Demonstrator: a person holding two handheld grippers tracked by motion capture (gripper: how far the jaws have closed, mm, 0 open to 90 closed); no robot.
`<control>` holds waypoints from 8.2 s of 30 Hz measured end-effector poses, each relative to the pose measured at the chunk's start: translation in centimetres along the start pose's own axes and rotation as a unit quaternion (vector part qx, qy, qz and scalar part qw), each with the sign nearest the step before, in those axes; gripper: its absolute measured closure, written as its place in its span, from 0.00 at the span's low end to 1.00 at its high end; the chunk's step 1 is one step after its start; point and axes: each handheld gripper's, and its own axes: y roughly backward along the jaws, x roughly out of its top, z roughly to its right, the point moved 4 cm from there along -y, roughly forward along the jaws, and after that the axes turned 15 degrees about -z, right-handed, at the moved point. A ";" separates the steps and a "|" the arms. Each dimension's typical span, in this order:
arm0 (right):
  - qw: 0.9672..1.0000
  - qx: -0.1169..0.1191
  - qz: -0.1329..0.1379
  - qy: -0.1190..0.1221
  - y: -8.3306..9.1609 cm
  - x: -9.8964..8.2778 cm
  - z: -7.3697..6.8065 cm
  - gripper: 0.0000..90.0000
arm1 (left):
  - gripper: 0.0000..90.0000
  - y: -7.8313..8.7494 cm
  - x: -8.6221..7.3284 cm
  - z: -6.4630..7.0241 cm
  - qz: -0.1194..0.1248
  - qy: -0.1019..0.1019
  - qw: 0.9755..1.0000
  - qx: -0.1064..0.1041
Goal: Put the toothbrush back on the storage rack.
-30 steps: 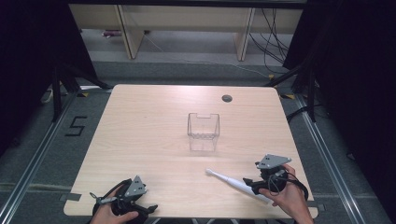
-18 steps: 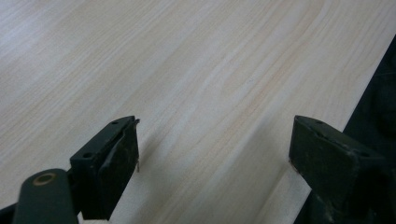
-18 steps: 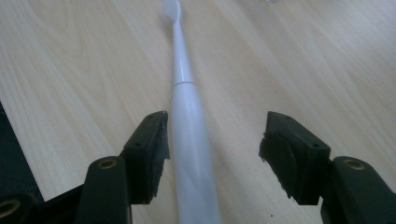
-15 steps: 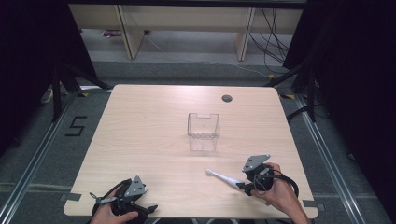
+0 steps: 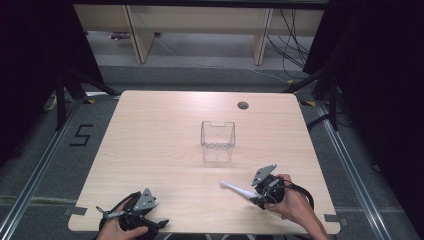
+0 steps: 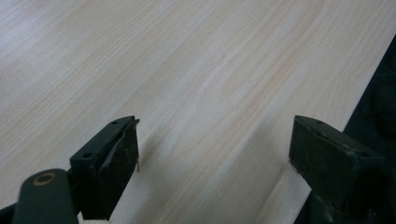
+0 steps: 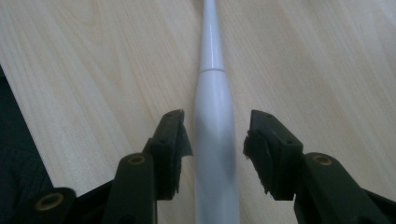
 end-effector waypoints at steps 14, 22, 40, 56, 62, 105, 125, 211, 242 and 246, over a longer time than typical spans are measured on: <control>0.998 0.010 -0.055 0.017 -0.7 0.5 0.3 0.71 | 0.17 0.1 0.1 0.0 0.006 0.003 1.000 0.001; 0.996 0.013 -0.088 0.017 -0.9 1.0 0.3 0.72 | 0.17 0.2 0.1 -0.1 0.007 0.001 1.000 0.003; 0.987 -0.001 -0.156 0.047 -1.6 2.1 0.7 0.73 | 0.17 0.1 0.1 0.0 0.007 0.000 1.000 0.001; 0.980 0.009 -0.192 0.053 -1.8 2.6 0.9 0.74 | 0.17 0.1 0.1 0.0 0.007 0.000 1.000 0.001; 0.980 0.007 -0.190 0.057 -1.8 2.5 0.8 0.74 | 0.17 0.1 0.1 0.0 0.007 0.000 1.000 0.001; 0.983 -0.025 0.168 -0.073 6.6 0.0 5.9 0.74 | 0.17 0.1 0.1 0.0 0.007 0.004 1.000 0.001; 0.964 -0.022 0.247 -0.098 9.0 2.4 7.9 0.74 | 0.17 0.1 0.1 0.0 0.006 0.003 1.000 0.001; 0.946 0.002 0.316 -0.071 11.8 15.5 9.9 0.74 | 0.17 0.2 0.1 0.0 0.007 -0.002 1.000 0.000; 0.966 0.022 0.245 -0.081 5.5 17.0 10.5 0.74 | 0.17 0.2 0.1 0.0 0.007 -0.003 1.000 -0.003; 0.968 0.023 0.234 -0.087 4.8 17.1 10.5 0.74 | 0.17 0.3 0.1 0.0 0.004 -0.004 1.000 -0.004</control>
